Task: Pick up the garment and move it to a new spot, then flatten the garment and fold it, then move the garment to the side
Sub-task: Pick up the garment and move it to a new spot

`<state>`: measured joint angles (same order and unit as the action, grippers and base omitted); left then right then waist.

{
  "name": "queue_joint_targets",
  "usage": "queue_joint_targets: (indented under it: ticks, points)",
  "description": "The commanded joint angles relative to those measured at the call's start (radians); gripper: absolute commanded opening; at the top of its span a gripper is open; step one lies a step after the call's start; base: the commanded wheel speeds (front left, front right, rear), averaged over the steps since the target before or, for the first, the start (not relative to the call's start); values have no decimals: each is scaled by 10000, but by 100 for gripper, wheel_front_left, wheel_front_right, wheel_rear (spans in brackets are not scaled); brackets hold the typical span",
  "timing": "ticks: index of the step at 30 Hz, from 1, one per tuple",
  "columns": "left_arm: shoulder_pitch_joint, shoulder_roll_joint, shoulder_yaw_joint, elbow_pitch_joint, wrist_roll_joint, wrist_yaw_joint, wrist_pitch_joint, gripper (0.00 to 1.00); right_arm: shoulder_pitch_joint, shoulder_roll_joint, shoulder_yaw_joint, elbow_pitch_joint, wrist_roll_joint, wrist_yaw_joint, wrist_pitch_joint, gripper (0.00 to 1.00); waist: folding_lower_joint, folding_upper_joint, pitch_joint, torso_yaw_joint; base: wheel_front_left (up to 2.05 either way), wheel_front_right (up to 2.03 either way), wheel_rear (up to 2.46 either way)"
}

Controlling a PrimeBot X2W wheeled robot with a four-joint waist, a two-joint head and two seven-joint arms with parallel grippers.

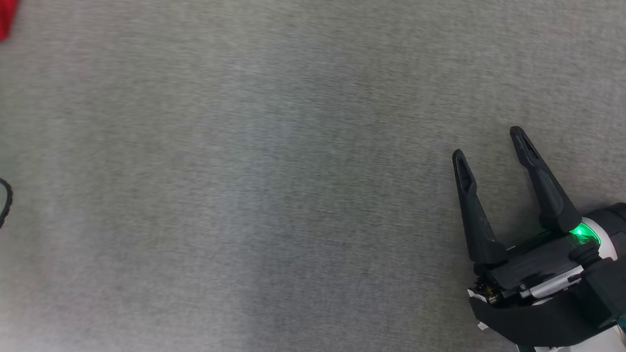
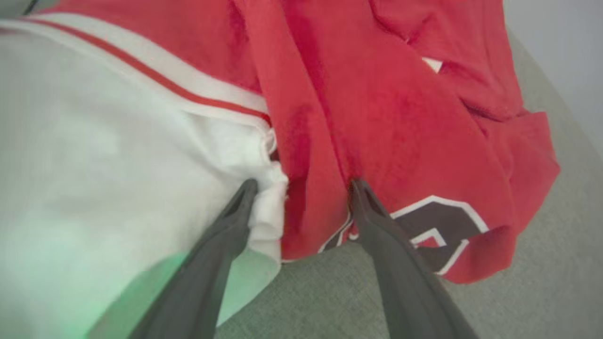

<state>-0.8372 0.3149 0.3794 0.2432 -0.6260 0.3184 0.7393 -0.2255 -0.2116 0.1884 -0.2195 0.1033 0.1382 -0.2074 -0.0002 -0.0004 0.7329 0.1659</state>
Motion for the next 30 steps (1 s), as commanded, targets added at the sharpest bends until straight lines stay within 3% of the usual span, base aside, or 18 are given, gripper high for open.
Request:
queue_joint_targets:
  ticks: [1,5,6,7,8,14,19,30]
  points:
    - [187,-52,63,97,10,79,-68,100,815,-375,-370,1158,7,-140,490,100,2,4,361,-494,0,0,0]
    - [484,-227,114,488,28,335,-22,100,998,-443,-431,929,-5,-141,597,100,2,4,152,-564,0,0,0]
    - [536,-249,115,581,48,343,-61,57,1029,-446,-449,861,-2,-139,626,100,2,4,80,-566,0,0,0]
    - [573,-231,150,644,73,356,-172,23,1057,-437,-458,785,0,-139,656,100,2,4,16,-565,0,0,0]
    - [612,-206,169,748,83,342,-211,0,1106,-436,-467,727,7,-139,684,100,2,4,-71,-562,0,0,0]
    - [674,-175,323,1415,-187,67,-424,0,1176,-407,-414,357,-15,-101,761,100,2,4,-648,-474,0,0,0]
    - [220,91,267,1627,-304,-664,-863,0,1021,-329,-300,321,112,-92,670,100,2,4,-1319,-330,0,0,0]
    - [-693,857,-411,1821,-14,-1697,-996,0,865,377,148,1384,465,-92,53,100,2,4,-3529,-308,0,0,0]
